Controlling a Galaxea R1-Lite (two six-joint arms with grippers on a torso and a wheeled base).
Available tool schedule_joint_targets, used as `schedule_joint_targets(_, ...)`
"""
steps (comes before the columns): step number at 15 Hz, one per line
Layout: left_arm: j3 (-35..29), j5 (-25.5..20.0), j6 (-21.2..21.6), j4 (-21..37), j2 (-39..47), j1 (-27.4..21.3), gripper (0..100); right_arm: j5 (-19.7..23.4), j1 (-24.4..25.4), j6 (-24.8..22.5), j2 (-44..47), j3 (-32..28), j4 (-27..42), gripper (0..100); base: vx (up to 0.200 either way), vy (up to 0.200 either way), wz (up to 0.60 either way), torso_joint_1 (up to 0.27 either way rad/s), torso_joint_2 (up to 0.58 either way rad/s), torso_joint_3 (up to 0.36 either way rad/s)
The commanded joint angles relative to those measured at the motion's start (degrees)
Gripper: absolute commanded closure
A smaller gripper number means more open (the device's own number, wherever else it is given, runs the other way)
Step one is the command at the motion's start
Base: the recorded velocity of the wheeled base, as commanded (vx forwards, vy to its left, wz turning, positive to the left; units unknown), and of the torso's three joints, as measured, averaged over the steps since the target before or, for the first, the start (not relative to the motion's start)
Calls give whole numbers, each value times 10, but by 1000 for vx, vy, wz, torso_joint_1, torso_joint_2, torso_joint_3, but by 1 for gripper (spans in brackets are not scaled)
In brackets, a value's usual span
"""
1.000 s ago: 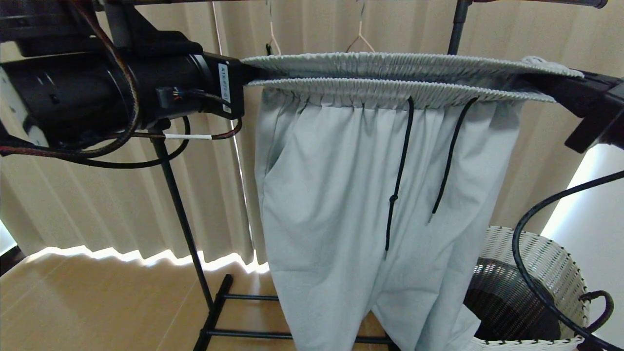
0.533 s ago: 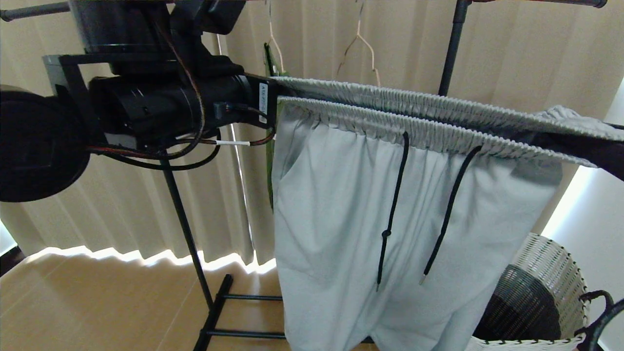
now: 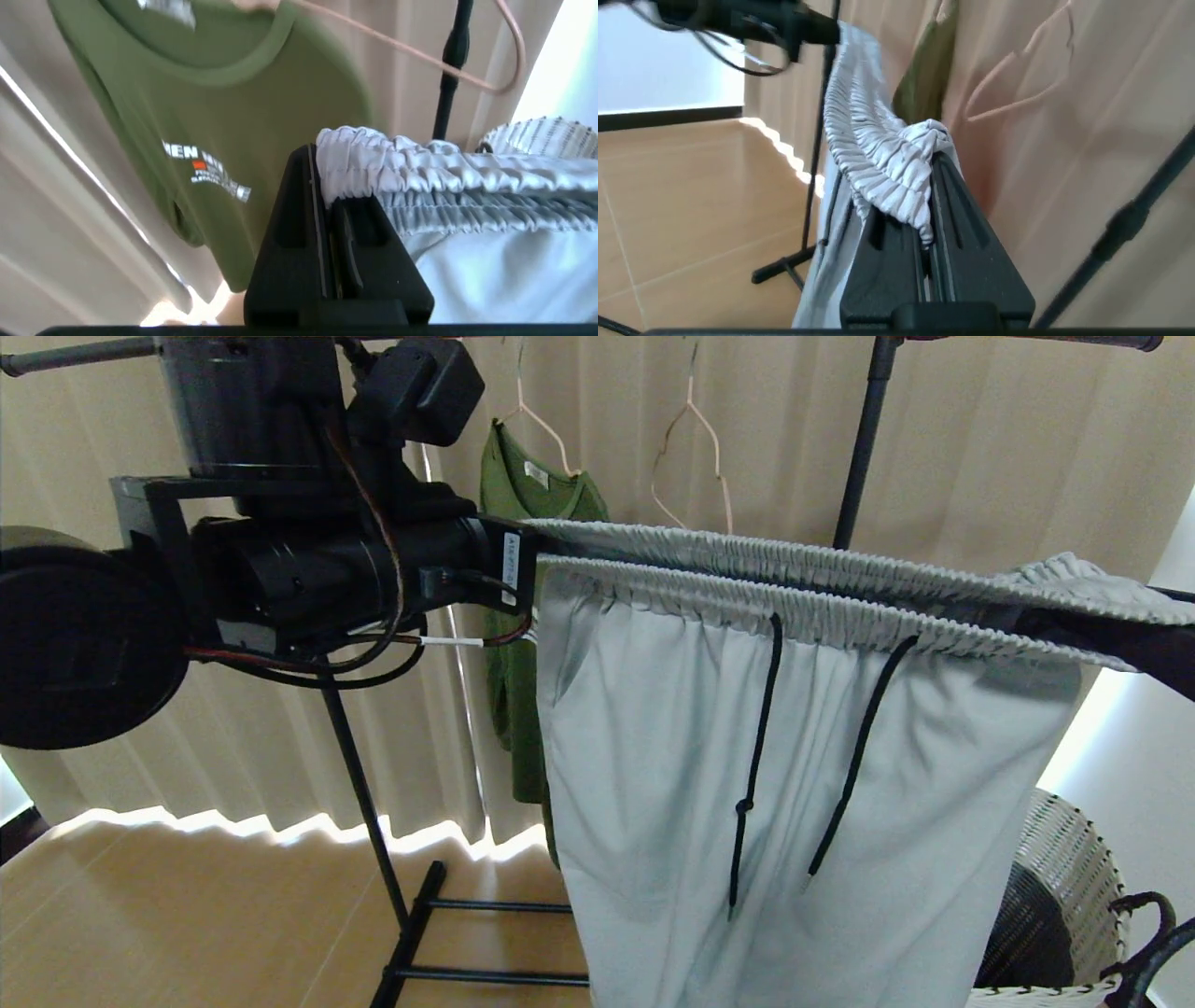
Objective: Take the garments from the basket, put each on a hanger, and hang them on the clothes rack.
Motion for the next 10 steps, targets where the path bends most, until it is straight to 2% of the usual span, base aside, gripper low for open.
schedule_joint_targets(1, 31, -4, 0, 2, -42, 0, 100, -1, -49, -2, 42, -13, -2, 100, 0, 0, 0, 0, 0, 0)
schedule_joint_targets(3, 51, -18, -2, 44, -84, 0, 100, 0, -95, 0, 107, -34, -48, 100, 0, 0, 0, 0, 0, 0)
schedule_joint_targets(6, 79, -119, -2, 101, -143, 0, 100, -13, -103, 0, 180, -45, -143, 100, 0, 0, 0, 0, 0, 0)
schedule_joint_targets(8, 97, -182, -1, 104, -169, 0, 100, -16, -101, 1, 216, -75, -149, 100, 0, 0, 0, 0, 0, 0)
schedule_joint_targets(9, 97, -184, -1, 104, -170, 0, 100, -16, -101, 1, 217, -77, -149, 100, 0, 0, 0, 0, 0, 0)
schedule_joint_targets(10, 114, -209, 3, 103, -183, -3, 100, -16, -97, 7, 239, -98, -152, 100, 0, 0, 0, 0, 0, 0)
